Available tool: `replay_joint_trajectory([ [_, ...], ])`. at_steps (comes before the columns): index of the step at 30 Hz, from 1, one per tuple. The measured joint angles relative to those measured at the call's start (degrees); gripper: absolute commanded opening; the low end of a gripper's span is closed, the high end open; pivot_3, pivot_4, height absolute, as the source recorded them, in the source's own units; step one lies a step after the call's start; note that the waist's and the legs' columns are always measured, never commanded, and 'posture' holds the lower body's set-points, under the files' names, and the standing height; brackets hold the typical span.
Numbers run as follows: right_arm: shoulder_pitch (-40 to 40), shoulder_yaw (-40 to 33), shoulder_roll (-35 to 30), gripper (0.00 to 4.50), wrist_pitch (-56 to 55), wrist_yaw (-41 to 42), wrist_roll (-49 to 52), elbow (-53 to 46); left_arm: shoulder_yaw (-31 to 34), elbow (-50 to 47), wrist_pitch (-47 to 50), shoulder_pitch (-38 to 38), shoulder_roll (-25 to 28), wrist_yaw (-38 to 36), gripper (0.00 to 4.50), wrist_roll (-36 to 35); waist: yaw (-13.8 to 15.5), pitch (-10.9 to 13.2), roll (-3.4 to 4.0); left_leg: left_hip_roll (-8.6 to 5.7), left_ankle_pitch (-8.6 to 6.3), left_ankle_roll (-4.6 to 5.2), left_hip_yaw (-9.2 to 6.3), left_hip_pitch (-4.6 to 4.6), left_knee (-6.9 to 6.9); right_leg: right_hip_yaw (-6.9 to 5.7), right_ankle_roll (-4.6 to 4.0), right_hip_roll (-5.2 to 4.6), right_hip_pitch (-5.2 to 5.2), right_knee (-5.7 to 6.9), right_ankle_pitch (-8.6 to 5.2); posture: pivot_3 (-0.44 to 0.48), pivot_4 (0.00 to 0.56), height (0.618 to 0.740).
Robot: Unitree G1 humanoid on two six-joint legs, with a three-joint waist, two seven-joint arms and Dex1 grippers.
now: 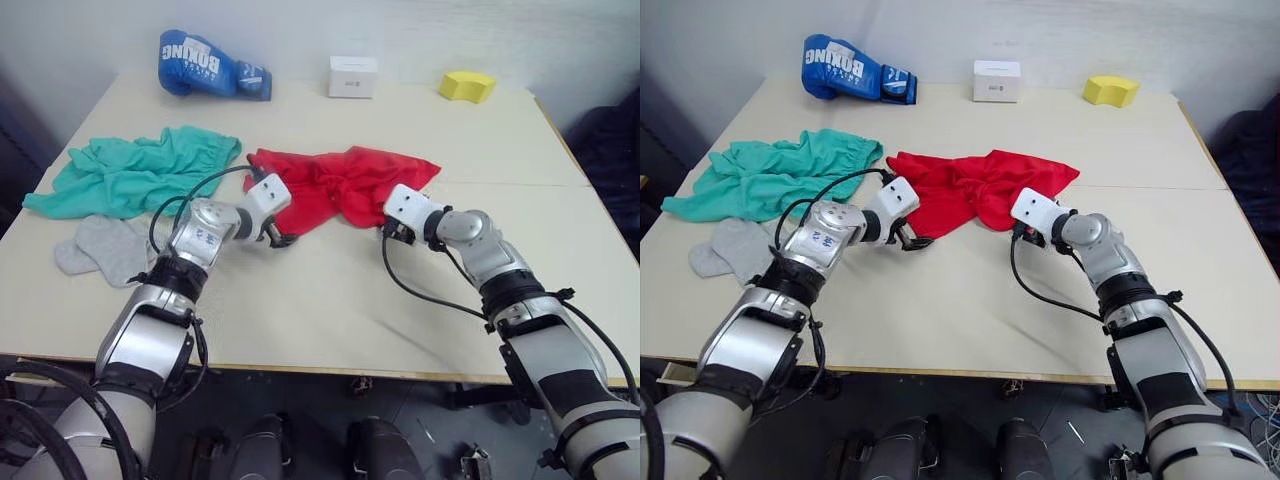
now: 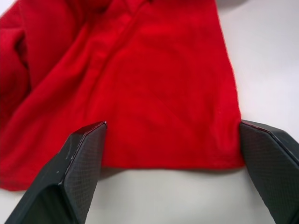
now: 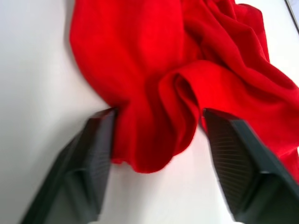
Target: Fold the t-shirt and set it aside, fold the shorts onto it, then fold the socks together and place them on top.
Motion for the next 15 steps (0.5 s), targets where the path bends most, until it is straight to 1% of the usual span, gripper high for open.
replay_joint_trajectory([
  [5, 0.42, 0.49, 0.45, 0.21, -1.42, -3.32, -2.68, 1.15, 0.70, 8.66, -6.16, -3.23, -2.31, 3.74, 4.50, 2.29, -0.01, 0.00, 0.00, 0.00, -0.01, 0.00, -0.07, -0.01, 0.05, 0.00, 0.00, -0.02, 0.02, 0.02, 0.00, 0.000, 0.150, 0.740],
  [6, 0.75, 0.53, 0.45, 0.05, -1.68, -3.99, -3.10, 1.17, 0.77, 9.57, -7.04, -3.53, -2.52, 4.28, 4.50, 2.69, -0.03, 0.00, 0.00, -0.01, -0.01, 0.01, -0.07, -0.01, 0.05, -0.01, 0.00, -0.02, 0.02, 0.02, 0.00, 0.000, 0.150, 0.740],
  [13, 3.13, 0.42, 0.28, 0.05, -2.97, -5.32, -3.82, -1.48, 1.13, 13.55, -10.23, -4.71, -3.22, 6.24, 4.50, 3.88, -0.18, -0.02, 0.00, 0.00, -0.01, 0.01, -0.07, 0.01, 0.06, -0.03, 0.00, 0.00, 0.05, 0.04, 0.00, 0.000, 0.150, 0.740],
  [15, 4.41, 0.15, 0.10, 0.00, -3.00, -4.80, -3.60, -3.45, 1.46, 14.03, -10.35, -4.73, -3.41, 6.34, 4.11, 3.92, -0.22, -0.03, 0.00, 0.01, -0.02, 0.01, -0.07, 0.03, 0.06, -0.05, 0.00, 0.00, 0.06, 0.04, 0.00, 0.000, 0.150, 0.740],
])
